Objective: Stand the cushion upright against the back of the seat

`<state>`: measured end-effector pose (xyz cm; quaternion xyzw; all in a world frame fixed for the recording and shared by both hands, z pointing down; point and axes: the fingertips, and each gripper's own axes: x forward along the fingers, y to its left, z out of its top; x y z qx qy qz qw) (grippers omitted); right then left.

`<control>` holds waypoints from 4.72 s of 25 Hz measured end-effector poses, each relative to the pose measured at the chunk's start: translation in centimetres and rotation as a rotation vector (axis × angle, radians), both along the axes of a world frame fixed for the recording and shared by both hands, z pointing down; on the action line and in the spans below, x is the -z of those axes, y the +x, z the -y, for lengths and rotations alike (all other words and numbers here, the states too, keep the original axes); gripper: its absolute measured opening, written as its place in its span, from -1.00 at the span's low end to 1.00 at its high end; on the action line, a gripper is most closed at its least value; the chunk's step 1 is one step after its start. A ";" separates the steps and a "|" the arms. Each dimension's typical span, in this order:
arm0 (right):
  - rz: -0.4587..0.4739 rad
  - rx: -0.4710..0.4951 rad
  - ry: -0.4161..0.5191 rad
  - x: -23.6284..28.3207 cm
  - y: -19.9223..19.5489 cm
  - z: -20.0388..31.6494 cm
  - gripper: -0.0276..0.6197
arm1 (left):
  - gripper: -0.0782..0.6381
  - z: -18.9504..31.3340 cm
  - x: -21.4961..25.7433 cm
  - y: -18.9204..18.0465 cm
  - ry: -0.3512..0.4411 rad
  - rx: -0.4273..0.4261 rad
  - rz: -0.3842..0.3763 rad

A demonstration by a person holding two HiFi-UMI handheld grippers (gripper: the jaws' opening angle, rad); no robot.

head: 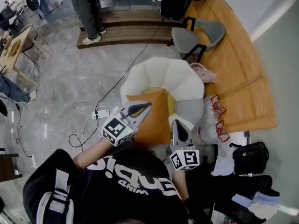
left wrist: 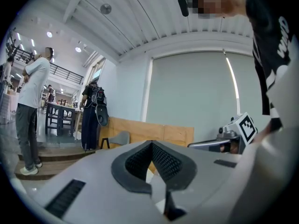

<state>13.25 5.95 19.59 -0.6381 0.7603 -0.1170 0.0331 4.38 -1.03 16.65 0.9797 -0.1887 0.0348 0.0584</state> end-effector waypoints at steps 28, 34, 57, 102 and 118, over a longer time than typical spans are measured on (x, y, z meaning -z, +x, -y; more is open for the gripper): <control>-0.007 0.025 -0.242 -13.8 2.8 9.7 -0.85 | -0.76 9.2 -16.8 3.7 -0.208 0.008 0.119; 0.001 0.038 -0.305 -20.4 3.0 11.5 -0.85 | -0.76 10.7 -24.1 3.1 -0.215 0.045 0.139; 0.122 0.157 -0.593 -50.6 0.6 16.0 -0.84 | -0.74 10.7 -56.9 0.0 -0.516 0.114 0.356; 0.019 -0.003 -0.967 -65.2 4.6 10.6 -0.83 | -0.73 10.7 -68.7 -2.1 -0.841 0.119 0.532; 0.058 -0.332 -0.464 -51.4 14.9 23.8 -0.83 | -0.74 29.1 -51.7 11.7 -0.192 -0.030 0.338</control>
